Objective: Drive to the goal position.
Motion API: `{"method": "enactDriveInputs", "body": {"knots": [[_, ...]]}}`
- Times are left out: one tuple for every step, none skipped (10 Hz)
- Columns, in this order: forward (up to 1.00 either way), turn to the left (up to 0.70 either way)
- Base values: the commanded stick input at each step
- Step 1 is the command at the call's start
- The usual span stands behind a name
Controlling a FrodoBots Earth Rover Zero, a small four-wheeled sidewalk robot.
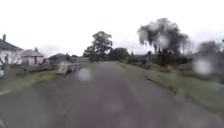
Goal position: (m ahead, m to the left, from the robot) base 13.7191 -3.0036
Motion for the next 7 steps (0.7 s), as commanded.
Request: {"method": "enactDriveInputs", "body": {"knots": [[1.00, 0.00], [1.00, 0.00], [1.00, 0.00], [1.00, 0.00], [1.00, 0.00], [1.00, 0.00], [1.00, 0.00]]}}
